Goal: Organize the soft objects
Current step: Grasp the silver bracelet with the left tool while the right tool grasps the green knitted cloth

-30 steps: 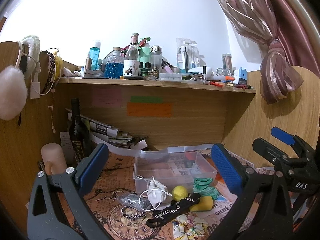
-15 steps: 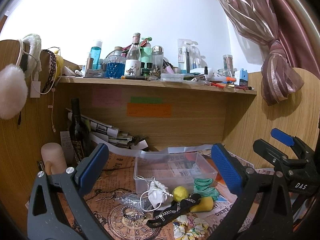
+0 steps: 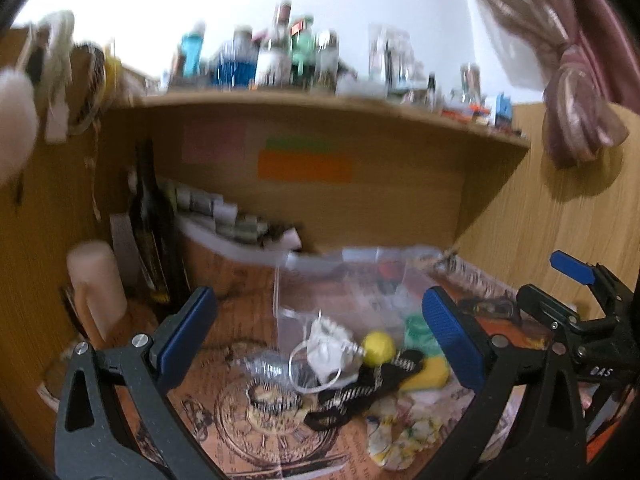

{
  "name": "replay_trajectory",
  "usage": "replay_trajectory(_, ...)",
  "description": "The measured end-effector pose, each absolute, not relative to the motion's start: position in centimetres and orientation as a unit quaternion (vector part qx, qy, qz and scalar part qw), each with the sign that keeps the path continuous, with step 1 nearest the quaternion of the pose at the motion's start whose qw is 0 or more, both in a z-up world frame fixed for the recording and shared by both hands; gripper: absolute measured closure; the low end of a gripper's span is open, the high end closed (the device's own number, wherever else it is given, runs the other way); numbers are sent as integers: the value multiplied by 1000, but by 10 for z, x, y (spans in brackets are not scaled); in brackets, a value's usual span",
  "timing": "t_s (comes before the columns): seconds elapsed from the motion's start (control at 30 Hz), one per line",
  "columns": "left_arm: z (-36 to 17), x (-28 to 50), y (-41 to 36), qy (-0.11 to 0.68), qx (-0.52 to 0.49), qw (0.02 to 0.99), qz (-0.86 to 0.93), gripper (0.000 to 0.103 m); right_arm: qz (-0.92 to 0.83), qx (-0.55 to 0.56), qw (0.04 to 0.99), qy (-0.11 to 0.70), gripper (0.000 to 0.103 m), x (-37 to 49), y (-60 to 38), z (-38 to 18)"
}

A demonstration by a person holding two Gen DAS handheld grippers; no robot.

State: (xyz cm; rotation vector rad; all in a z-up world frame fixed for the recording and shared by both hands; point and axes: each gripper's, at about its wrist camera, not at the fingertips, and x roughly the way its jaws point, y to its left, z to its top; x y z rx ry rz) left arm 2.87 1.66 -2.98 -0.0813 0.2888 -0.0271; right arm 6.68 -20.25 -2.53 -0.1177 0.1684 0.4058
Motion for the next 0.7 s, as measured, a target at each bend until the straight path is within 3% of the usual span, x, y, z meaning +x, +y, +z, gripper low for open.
replay_trajectory(0.13, -64, 47, 24, 190, -29, 981, -5, 0, 194, -70, 970, 130, 0, 86, -203, -49)
replay_trajectory(0.2, -78, 56, 27, 213, -24, 977, 1, 9, 198, -70, 965, 155, 2, 97, -204, -61)
replay_trajectory(0.27, -91, 66, 32, 241, -23, 970, 3, 21, 199, -71, 961, 177, 7, 108, -203, -72)
replay_trajectory(0.37, -108, 81, 45, 271, -35, 962, 9, 26, 199, -66, 955, 208, 16, 125, -204, -85)
replay_trajectory(0.43, -114, 90, 53, 285, -42, 958, 12, 30, 203, -59, 951, 226, 29, 134, -206, -92)
replay_trajectory(0.53, -120, 103, 67, 304, -51, 951, 18, 34, 206, -56, 945, 250, 37, 147, -207, -100)
replay_trajectory(0.7, -127, 128, 80, 343, -78, 936, -15, 36, 210, -65, 933, 286, 44, 171, -204, -110)
